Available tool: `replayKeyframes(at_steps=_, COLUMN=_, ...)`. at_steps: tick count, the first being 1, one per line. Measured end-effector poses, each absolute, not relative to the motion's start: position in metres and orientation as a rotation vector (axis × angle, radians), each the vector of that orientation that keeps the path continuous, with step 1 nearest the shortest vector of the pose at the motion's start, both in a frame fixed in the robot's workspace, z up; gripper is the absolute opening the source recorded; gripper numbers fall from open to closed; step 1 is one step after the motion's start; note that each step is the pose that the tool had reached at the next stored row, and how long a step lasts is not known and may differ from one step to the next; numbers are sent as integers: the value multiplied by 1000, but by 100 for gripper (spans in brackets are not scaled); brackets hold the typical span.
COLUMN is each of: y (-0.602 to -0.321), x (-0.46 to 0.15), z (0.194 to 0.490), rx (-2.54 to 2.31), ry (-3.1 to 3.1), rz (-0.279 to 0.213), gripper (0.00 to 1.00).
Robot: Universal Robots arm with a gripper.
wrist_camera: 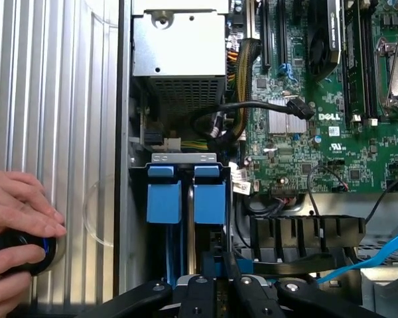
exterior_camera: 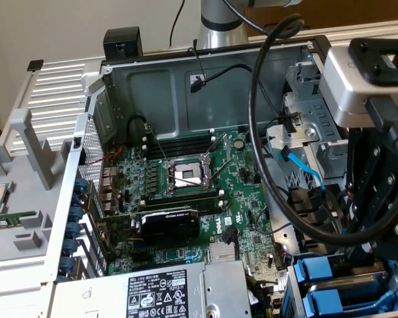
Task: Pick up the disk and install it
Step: 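Insert the second disk wire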
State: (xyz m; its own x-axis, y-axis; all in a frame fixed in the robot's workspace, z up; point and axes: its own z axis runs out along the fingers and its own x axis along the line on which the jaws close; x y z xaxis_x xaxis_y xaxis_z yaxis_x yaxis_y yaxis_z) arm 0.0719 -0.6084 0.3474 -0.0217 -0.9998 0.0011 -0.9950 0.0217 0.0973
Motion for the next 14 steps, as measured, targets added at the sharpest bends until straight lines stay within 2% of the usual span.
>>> replayKeyframes(at_steps=14, y=-609, x=72, z=347, rx=2143, ry=-2204, rz=-111, gripper=16)
